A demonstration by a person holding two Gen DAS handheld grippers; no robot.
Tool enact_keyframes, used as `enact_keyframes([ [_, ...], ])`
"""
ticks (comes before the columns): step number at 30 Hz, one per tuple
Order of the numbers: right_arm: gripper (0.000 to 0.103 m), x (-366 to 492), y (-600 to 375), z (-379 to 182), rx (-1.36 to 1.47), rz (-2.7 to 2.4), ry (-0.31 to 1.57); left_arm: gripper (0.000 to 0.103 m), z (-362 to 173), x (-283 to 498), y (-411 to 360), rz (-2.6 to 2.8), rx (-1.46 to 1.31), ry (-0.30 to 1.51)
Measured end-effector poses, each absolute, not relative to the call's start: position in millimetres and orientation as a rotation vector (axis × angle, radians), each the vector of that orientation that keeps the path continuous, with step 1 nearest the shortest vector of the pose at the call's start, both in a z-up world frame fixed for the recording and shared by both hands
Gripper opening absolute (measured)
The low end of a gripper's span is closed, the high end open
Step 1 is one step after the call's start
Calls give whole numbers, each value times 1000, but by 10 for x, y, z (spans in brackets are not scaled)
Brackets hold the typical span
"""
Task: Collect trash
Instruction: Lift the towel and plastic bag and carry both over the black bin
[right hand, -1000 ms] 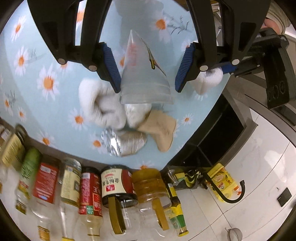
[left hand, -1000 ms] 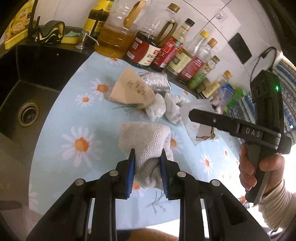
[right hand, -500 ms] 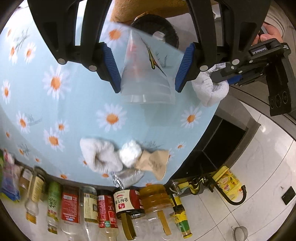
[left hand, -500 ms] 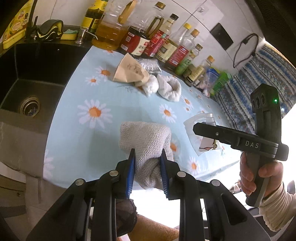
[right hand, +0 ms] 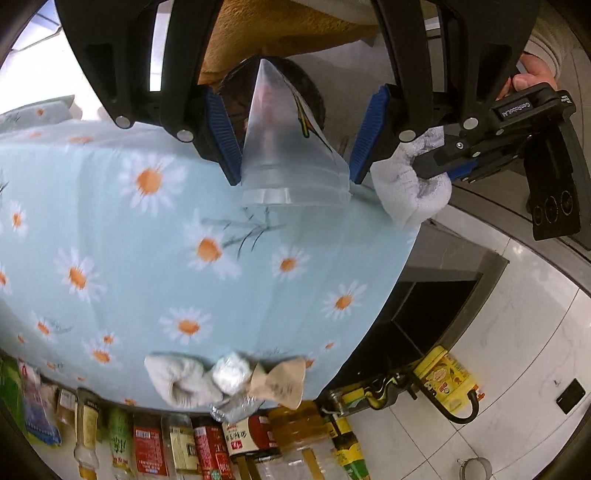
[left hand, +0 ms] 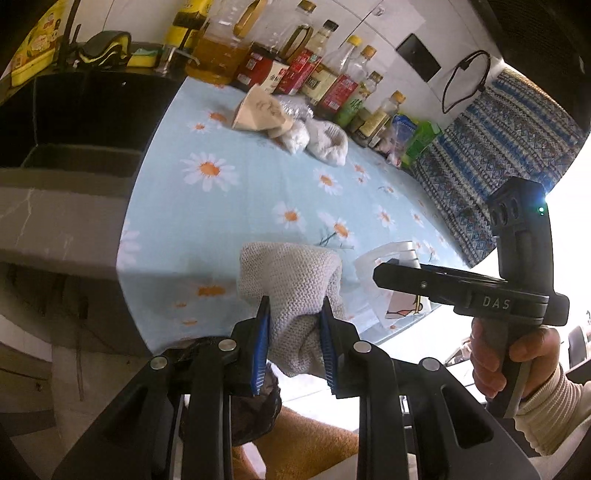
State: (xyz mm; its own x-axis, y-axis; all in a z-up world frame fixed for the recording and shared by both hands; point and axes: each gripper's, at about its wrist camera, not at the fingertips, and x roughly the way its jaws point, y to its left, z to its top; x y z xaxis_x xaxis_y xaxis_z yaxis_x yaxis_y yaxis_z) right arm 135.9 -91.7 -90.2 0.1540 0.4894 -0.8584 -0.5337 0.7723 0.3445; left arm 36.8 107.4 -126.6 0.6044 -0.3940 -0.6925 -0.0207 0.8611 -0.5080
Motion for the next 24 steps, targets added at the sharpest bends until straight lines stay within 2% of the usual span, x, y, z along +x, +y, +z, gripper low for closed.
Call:
enact_keyframes([
  [11,60,1103,-1021,-1227,-18,696,1297,23,-1491,26,1061,-220,-506,986],
  [24,61,925,-1098,-1872,-7,651,1465,23,-2200,-10,978,-216,-595,1168],
])
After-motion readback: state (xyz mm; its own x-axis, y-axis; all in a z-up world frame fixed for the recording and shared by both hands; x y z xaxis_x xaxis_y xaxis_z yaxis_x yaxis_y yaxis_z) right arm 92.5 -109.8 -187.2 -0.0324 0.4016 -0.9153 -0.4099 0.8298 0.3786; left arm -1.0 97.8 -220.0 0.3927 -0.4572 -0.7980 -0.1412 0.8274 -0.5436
